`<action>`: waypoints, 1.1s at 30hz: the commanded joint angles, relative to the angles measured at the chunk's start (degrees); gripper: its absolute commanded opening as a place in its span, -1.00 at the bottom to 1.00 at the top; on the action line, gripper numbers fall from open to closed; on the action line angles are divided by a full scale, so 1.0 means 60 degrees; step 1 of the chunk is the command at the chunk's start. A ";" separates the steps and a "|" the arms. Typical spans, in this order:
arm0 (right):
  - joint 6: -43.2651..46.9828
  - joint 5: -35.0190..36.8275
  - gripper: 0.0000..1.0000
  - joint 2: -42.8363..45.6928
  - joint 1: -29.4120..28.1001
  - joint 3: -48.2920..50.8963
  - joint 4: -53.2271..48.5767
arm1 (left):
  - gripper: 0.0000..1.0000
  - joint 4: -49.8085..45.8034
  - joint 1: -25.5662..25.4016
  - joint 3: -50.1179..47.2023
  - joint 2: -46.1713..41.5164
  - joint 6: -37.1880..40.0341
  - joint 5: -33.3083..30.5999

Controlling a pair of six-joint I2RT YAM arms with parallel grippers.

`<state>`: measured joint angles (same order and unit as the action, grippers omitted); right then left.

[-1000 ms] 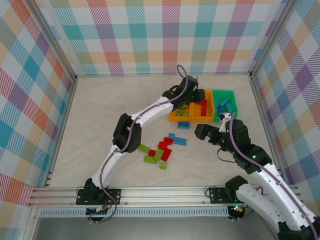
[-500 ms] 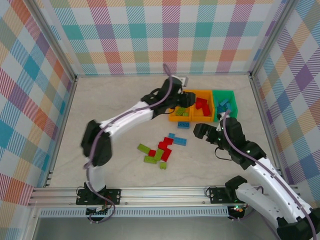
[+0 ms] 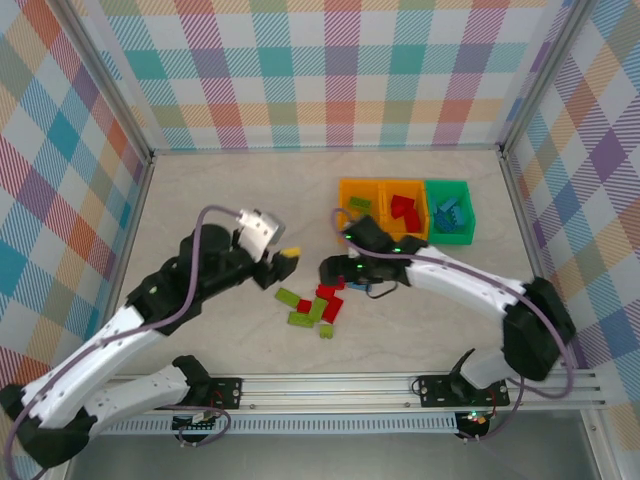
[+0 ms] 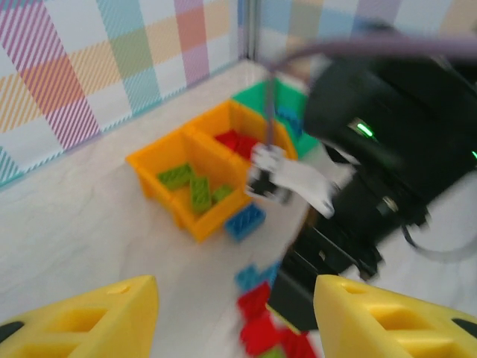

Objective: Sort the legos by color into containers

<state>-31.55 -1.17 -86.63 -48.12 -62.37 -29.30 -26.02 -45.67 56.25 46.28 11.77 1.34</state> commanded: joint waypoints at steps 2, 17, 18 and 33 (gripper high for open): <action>0.1880 0.0347 0.80 -0.1912 -0.1062 -0.1849 -0.0732 | 0.18 -0.3085 -0.0103 -0.0816 -0.2233 0.2740 0.0756; 0.4415 0.0232 0.64 -0.6070 -0.1573 -0.5096 -0.1913 | 0.86 -0.6171 -0.0107 -0.2266 -0.4531 0.5551 0.2205; 0.4409 0.0196 0.59 -0.6133 -0.1576 -0.5125 -0.1894 | 0.94 -0.6132 -0.0094 -0.2306 -0.4546 0.5564 0.2207; 0.4052 0.0952 -0.26 -0.6387 -0.1621 -0.5207 -0.1914 | 1.00 -0.5230 -0.0104 -0.2688 -0.4579 0.5501 0.2192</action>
<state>-6.57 4.73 -124.05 -56.90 -93.21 -39.99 -59.79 -45.74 40.99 19.00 43.59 13.47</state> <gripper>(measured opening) 0.375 0.997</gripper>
